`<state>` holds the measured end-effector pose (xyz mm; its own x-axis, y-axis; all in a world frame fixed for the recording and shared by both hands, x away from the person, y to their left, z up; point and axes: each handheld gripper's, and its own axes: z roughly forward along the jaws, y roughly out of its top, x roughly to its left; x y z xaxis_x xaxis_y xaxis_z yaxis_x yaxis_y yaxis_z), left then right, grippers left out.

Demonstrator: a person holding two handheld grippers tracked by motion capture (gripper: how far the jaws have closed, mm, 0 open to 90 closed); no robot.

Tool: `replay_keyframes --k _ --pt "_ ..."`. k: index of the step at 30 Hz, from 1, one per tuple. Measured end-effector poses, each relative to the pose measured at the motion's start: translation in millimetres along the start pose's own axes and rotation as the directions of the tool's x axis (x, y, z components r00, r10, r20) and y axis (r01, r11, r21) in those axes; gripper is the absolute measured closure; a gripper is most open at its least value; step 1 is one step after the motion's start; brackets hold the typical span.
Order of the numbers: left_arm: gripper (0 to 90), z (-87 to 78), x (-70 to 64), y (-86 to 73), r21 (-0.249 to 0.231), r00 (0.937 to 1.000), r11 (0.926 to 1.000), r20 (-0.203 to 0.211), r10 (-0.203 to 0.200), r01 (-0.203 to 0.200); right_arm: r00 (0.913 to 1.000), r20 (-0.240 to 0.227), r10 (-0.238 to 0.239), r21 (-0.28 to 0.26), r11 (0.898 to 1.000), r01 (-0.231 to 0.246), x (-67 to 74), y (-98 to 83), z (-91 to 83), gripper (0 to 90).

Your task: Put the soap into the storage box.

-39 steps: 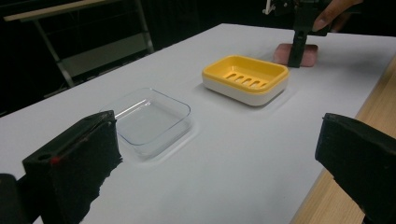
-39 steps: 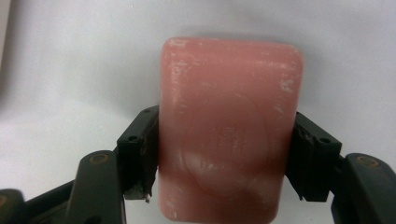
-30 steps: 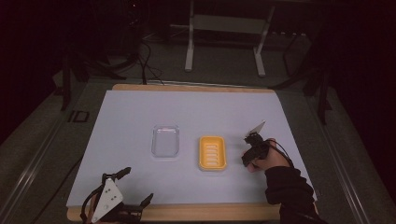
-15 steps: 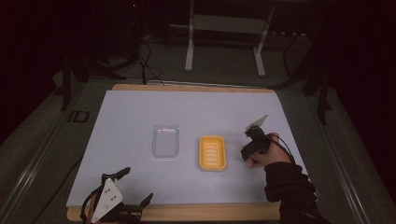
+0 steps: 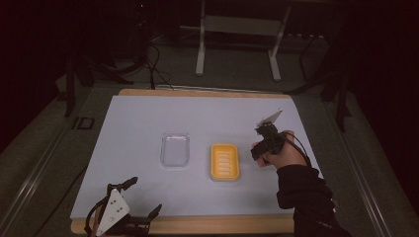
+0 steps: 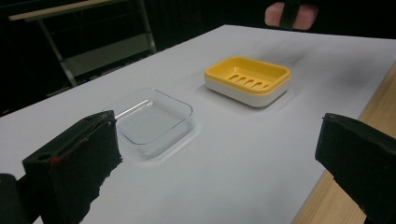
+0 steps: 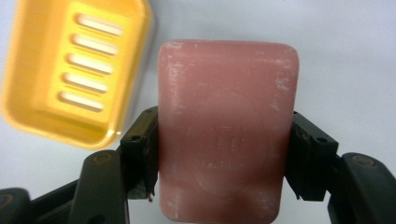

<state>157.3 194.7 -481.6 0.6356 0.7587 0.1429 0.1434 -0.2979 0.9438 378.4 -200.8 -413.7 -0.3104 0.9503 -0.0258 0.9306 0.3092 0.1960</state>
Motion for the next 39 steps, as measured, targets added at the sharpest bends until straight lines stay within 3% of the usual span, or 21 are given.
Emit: replay_keyframes --k 3,9,20,25,28,30,35,39 --pt "0.2 0.2 0.2 -0.1 0.003 1.0 1.0 -0.003 0.002 -0.002 1.0 -0.001 -0.006 -0.005 1.0 0.006 2.8 1.5 -3.1 37.3" --pt "0.2 0.0 0.2 -0.3 0.002 1.0 1.0 -0.009 0.002 -0.002 0.9996 0.011 -0.027 -0.035 0.999 0.028 23.8 13.5 -18.0 37.3" --pt "0.2 -0.3 0.3 -0.2 -0.002 1.0 1.0 -0.009 -0.002 0.002 0.999 -0.029 -0.035 -0.081 0.996 0.032 49.5 21.3 -24.9 37.3" --pt "0.3 -0.2 0.6 -0.2 0.001 1.0 1.0 -0.009 -0.001 0.001 0.9979 -0.056 -0.034 -0.082 0.996 0.029 70.2 26.1 -16.0 37.3" --pt "0.3 0.0 0.6 -0.2 0.0 1.0 1.0 -0.005 -0.002 0.002 0.9939 -0.098 -0.05 -0.089 0.995 0.041 81.5 25.9 -12.2 37.3" --pt "0.2 -0.2 0.4 -0.1 -0.002 1.0 1.0 -0.003 -0.001 0.001 0.9918 -0.122 -0.036 -0.108 0.994 0.023 85.1 26.3 -11.0 37.3" --pt "0.2 -0.4 0.6 0.0 -0.002 1.0 1.0 -0.001 0.0 0.0 0.9923 -0.122 -0.02 -0.129 0.992 0.004 92.7 25.4 -4.4 37.3" --pt "0.3 -0.2 0.2 0.0 -0.002 1.0 1.0 0.0 0.002 -0.002 0.9925 -0.12 0.022 -0.14 0.989 -0.039 93.6 25.0 2.8 37.3"
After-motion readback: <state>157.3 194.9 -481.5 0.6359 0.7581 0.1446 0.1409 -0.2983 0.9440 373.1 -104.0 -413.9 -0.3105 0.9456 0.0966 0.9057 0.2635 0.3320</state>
